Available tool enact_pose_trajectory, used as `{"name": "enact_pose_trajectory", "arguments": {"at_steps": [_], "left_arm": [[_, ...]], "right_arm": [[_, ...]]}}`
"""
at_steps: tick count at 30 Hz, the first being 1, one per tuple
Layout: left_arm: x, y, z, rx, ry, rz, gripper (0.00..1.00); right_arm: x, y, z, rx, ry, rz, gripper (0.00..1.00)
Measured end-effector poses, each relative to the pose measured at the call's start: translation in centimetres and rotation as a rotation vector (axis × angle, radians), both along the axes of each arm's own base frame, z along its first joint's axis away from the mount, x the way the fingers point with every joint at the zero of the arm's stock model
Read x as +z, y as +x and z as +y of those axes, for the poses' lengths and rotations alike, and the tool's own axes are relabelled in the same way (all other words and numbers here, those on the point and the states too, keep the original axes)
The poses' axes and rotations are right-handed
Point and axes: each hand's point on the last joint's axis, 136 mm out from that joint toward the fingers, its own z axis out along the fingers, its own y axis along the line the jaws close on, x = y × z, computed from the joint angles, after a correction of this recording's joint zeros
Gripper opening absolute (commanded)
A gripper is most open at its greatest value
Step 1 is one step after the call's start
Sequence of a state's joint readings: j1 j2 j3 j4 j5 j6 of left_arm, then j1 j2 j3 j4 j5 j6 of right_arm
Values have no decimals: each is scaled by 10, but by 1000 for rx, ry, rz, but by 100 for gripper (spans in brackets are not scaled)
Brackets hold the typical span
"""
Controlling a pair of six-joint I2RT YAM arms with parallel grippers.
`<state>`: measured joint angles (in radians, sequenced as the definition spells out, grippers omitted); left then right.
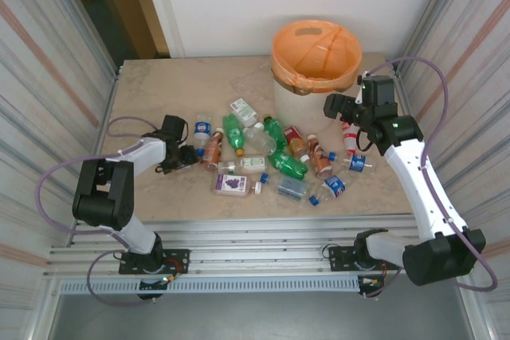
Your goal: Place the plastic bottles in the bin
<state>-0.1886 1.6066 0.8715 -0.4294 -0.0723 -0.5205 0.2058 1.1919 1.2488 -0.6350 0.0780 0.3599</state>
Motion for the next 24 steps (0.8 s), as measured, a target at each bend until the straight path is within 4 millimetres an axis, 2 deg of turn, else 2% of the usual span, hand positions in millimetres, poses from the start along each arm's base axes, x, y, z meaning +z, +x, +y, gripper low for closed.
{"name": "enact_pose_trajectory", "arguments": {"at_steps": [6,10,13,18,24], "left_arm": [[2,-4,1,1,-2,-13,59],[14,-11,2,3,-10,-50,57],[34,-10,2,3,-24,-119,56],[81,-9,-4,-19,-53,-282,53],[137,-16,-37,-151,-100,-502,51]], "right_arm": [[-2,2,7,18,-1,3,98],[-2,0,16,44,-1,3,98],[-1,-1,24,66,1,-3,98],[2,-3,43,121,7,-17,98],[5,-13,81,236,40,-27,98]]}}
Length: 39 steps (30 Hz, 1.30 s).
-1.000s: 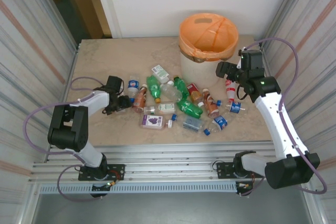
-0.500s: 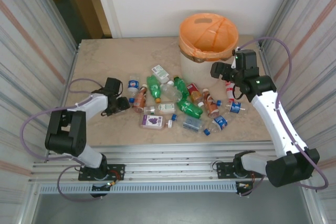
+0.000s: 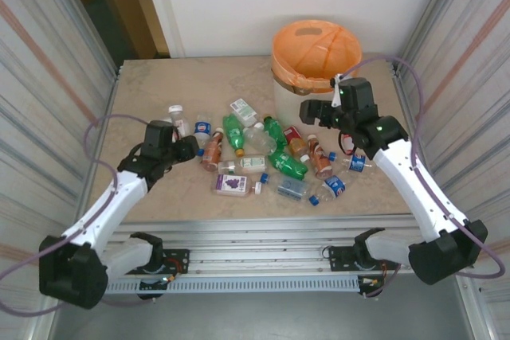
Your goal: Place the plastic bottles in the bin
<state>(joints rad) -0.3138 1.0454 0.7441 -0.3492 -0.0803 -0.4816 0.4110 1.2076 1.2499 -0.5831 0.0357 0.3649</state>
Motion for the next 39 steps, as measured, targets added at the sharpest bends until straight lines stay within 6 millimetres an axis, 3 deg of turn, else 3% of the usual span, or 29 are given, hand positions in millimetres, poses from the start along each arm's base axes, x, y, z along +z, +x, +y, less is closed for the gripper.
{"name": "enact_pose_trajectory", "arguments": {"at_steps": [8,16,21,29,39], "left_arm": [[60,-12,-60,-247,-35,-288,50],[84,-27,-109,-438,-64,-422,50],[89,-29,-126,-497,-76,-457,50],[89,-30,-138,-539,-96,-465,50],[91,-36,-147,-580,-110,-475,51]], "right_arm": [[24,-8,79,224,165,-18,99],[47,-17,154,428,338,-8,97],[57,-24,189,520,383,-7,91],[62,-27,217,582,428,2,72],[54,-18,227,571,444,36,51]]}}
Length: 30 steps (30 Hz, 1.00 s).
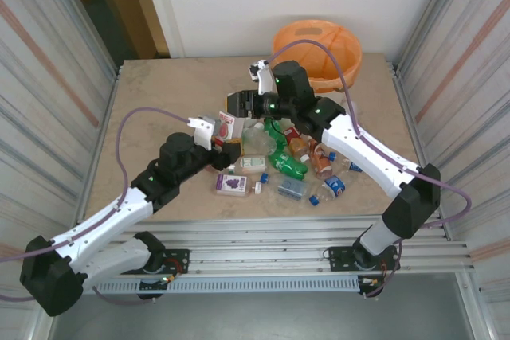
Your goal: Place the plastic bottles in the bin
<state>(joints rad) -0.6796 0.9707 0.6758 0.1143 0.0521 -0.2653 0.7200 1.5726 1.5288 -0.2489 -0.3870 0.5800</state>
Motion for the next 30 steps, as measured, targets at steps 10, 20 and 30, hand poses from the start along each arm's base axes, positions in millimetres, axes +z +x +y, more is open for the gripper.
{"name": "enact_pose_trajectory", "arguments": {"at_steps": [10,20,30], "left_arm": [[-3,2,0,7,7,6,73],[10,-3,2,1,-18,-24,99],[43,-22,15,-11,-111,-148,99]], "right_arm": [[-6,7,-1,-27,-12,4,23],[4,3,0,-22,-14,10,16],[52,32,-34,-110,2,-86,13]]}}
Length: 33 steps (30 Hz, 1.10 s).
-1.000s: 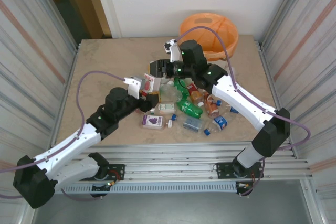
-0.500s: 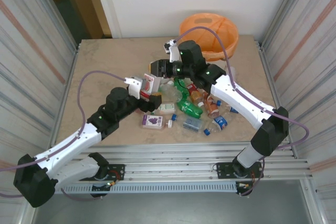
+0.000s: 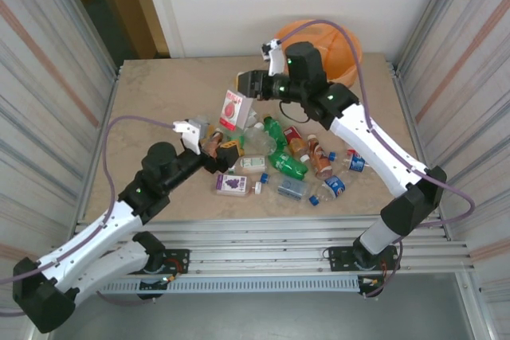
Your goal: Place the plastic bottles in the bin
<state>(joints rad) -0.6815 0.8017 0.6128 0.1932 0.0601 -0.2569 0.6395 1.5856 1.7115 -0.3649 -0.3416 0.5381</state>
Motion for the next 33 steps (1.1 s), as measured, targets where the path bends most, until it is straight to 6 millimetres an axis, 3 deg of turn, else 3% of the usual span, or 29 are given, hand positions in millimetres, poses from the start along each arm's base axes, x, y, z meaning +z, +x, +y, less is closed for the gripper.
{"name": "enact_pose_trajectory", "arguments": {"at_steps": [6,13,21,26,29,33], "left_arm": [[5,-5,4,-1,-14,-32,99],[0,-6,6,7,-10,-30,99],[-3,-2,12,46,-5,-26,99],[-9,1,16,76,5,-18,99],[-6,2,20,97,1,-24,99],[-5,3,24,120,1,-28,99]], "right_arm": [[39,28,-40,-100,18,-90,12],[89,63,-111,-263,56,-200,11],[116,104,-194,-456,71,-263,10],[101,148,-229,-541,66,-231,12],[75,174,-240,-565,44,-183,15],[34,198,-239,-566,9,-96,18]]}}
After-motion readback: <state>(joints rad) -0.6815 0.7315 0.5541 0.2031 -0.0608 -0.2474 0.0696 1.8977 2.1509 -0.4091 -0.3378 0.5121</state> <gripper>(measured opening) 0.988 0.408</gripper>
